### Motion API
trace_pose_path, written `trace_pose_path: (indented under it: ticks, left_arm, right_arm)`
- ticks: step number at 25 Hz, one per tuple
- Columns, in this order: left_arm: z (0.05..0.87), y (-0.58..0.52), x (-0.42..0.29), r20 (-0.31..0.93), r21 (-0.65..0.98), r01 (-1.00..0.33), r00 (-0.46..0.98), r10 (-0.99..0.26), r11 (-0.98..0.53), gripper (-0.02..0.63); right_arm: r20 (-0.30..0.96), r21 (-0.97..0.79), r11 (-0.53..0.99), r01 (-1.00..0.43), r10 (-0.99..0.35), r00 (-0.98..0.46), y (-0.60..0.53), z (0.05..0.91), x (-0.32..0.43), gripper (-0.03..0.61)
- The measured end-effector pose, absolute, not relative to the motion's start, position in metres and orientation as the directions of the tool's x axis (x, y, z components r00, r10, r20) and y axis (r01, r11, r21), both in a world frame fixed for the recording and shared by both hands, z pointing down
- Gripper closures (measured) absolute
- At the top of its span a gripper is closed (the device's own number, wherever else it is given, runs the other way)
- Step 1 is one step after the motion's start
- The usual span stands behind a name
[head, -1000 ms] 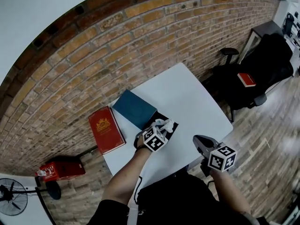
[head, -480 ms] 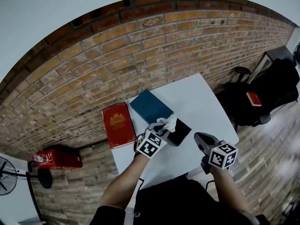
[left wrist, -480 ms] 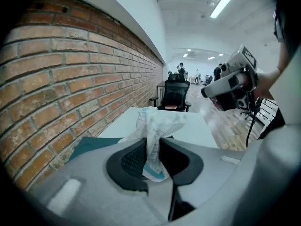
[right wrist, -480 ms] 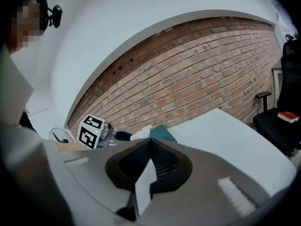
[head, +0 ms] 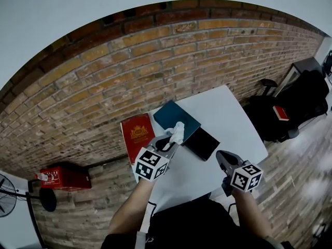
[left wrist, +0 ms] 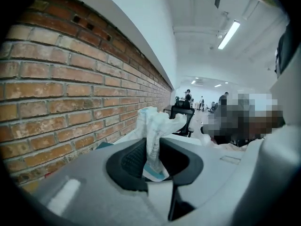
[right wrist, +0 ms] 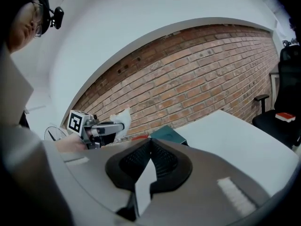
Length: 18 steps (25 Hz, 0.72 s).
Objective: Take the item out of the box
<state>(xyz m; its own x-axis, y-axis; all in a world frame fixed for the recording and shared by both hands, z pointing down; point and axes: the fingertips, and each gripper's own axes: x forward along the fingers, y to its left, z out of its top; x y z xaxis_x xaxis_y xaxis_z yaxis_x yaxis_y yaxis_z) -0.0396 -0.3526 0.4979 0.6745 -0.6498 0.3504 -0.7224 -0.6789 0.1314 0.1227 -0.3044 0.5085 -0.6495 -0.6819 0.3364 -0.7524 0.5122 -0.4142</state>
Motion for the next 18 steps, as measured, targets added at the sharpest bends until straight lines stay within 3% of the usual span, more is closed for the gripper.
trace_pose_path:
  ticks: [6, 18]
  left_arm:
    - [0.474, -0.336, -0.055, 0.261, 0.179, -0.72, 0.692, -0.673, -0.67, 0.532]
    - [0.432, -0.343, -0.032, 0.121, 0.223, -0.762, 0.641, -0.758, -0.608, 0.534]
  right_arm:
    - [0.335, -0.408, 0.514, -0.754, -0.685, -0.648, -0.282, 0.513, 0.114, 0.578]
    - [0.21, -0.385, 0.537, -0.751, -0.742, -0.637, -0.308, 0.48, 0.179, 0.578]
